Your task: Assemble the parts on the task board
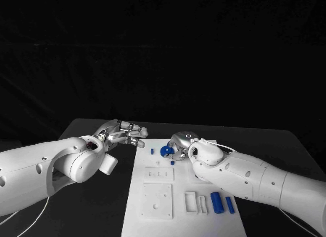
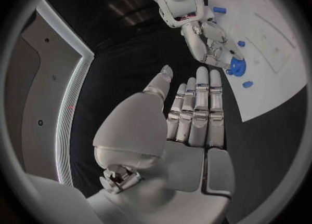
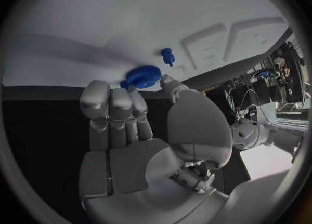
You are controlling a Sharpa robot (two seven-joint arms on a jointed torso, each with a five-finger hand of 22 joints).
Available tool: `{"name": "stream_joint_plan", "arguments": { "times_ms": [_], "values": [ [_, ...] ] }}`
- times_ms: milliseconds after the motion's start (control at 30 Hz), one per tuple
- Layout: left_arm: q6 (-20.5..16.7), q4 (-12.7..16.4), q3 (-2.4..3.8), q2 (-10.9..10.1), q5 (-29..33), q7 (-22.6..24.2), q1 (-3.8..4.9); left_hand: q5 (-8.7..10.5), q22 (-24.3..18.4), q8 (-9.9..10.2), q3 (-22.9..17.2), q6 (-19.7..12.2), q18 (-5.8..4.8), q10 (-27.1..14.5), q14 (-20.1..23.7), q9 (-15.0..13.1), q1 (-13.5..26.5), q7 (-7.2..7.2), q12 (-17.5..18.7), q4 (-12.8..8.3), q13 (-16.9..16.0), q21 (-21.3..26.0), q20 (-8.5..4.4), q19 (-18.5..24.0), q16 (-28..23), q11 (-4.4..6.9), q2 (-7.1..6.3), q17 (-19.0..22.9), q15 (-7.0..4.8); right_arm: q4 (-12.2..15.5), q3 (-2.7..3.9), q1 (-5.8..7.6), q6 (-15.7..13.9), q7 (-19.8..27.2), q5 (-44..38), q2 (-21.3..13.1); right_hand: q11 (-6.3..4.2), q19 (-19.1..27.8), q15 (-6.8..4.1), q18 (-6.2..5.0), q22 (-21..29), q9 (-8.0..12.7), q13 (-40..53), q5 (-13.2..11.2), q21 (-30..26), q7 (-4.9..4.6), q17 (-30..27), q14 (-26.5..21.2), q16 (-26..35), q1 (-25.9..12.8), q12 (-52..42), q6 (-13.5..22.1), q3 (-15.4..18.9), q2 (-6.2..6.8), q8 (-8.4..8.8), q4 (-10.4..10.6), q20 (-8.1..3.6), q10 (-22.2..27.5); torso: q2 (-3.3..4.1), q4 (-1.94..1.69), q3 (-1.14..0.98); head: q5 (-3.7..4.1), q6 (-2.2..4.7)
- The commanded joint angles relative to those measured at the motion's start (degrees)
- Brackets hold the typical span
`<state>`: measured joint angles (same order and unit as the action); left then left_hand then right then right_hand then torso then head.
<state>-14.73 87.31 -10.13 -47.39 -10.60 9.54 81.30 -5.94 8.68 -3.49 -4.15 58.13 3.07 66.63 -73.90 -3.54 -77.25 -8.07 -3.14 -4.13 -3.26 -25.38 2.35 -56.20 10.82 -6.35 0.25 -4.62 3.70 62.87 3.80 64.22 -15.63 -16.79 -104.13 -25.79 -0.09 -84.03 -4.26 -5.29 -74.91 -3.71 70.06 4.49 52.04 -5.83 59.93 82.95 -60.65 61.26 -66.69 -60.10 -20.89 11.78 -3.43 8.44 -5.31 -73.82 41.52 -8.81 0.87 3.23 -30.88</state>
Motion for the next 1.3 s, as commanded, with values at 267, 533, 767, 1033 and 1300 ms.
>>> {"name": "stream_joint_plan", "arguments": {
  "times_ms": [267, 533, 767, 1033, 1300],
  "values": [
    [0.9, -0.2, 0.04, -0.1, -0.2, 0.1, 0.07, 0.12, -0.1, -0.2, 0.2, -0.3, -0.34, -0.4, 0.4, -0.1, -0.5, -0.2, -0.2, 0.0, -0.1, -0.4, 0.19, 0.3, -0.1, 0.01, 0.07, 0.1, -0.16, 2.2, 0.22, -0.36, -5.7, -0.7, 0.9, -2.5, 0.06, -3.6, 0.16, -0.56, -6.0, 0.1, -0.1, 1.6, 0.2, 0.21, -0.1, 0.0, -0.2, 0.8, 0.0, 0.1, -0.2, 0.13, -0.16, -0.5, 0.16, 0.1, -0.01, 0.14, -0.05, 0.01, 0.35],
    [0.8, -0.5, 0.04, -0.4, -0.2, 0.1, 0.07, 0.07, -0.1, -0.2, 0.1, -0.4, -0.34, -0.4, 0.4, -0.1, -0.6, -0.22, -0.2, -0.1, -0.1, -0.4, 0.18, 0.3, -0.1, 0.02, 0.02, 0.1, -0.17, 6.3, 4.37, -0.38, -7.8, -0.2, 2.7, -6.1, -0.04, -3.5, 0.1, -0.52, -5.8, 0.1, -0.4, 2.1, -0.4, 0.33, -0.8, 0.0, 0.6, 2.6, 0.2, -0.6, 0.0, 0.14, -0.16, -1.6, 0.12, 0.2, 0.04, 0.52, -0.24, 0.03, 1.01],
    [0.7, -0.9, 0.03, -0.5, -0.2, 0.2, 0.06, 0.12, -0.1, -0.3, 0.1, -0.3, -0.35, -0.4, 0.4, -0.1, -0.6, -0.2, -0.2, -0.1, -0.1, -0.4, 0.18, 0.3, -0.1, 0.02, -0.01, 0.1, -0.17, 9.7, 9.62, -0.37, -5.8, 1.9, 8.9, -11.1, 0.1, -3.5, 0.19, -0.43, -6.0, 0.1, -0.4, 4.4, -0.4, 0.18, -0.8, -0.1, 0.7, 5.3, 0.2, -0.4, 3.5, 0.82, -0.15, -3.4, 0.17, 0.4, -0.09, 1.45, -0.57, 0.06, 1.38],
    [1.4, -1.1, -0.01, -0.5, -0.3, 0.3, 0.01, -0.04, -0.1, -0.3, 0.1, -0.2, -0.35, -0.3, 0.4, -0.1, -0.7, -0.2, -0.2, -0.3, -0.1, -0.5, 0.16, 0.3, -0.1, 0.04, -0.11, 0.1, -0.18, 7.8, 12.21, -0.36, 1.3, 11.0, 19.5, -16.7, 0.18, -3.2, 0.21, -0.24, -6.3, 0.1, -0.7, 11.0, -0.7, -0.1, -1.2, -0.2, 1.5, 14.3, 0.6, -1.1, 7.2, -1.67, -0.14, -9.1, 0.25, 0.8, -0.19, 2.64, -1.44, 0.13, 1.53],
    [2.9, -1.5, -0.02, -0.7, -1.1, 0.8, -0.07, -0.81, -0.1, -0.2, -0.2, -0.1, -0.4, -0.4, 0.6, -0.1, -0.8, -0.21, -0.2, -0.7, -0.1, -0.5, 0.19, 0.6, -0.3, 0.01, -0.34, 0.1, -0.13, 2.4, 12.58, -0.76, 4.7, 19.2, 24.8, -19.5, -0.43, -3.2, -0.33, 0.6, -6.5, 0.1, -0.5, 13.3, -0.2, 0.76, -0.3, -0.1, 1.3, 14.4, 0.3, -2.5, 6.7, -3.24, -0.11, -13.7, -0.39, 0.6, -0.03, 3.06, -2.26, 1.65, 1.68]
  ]
}}
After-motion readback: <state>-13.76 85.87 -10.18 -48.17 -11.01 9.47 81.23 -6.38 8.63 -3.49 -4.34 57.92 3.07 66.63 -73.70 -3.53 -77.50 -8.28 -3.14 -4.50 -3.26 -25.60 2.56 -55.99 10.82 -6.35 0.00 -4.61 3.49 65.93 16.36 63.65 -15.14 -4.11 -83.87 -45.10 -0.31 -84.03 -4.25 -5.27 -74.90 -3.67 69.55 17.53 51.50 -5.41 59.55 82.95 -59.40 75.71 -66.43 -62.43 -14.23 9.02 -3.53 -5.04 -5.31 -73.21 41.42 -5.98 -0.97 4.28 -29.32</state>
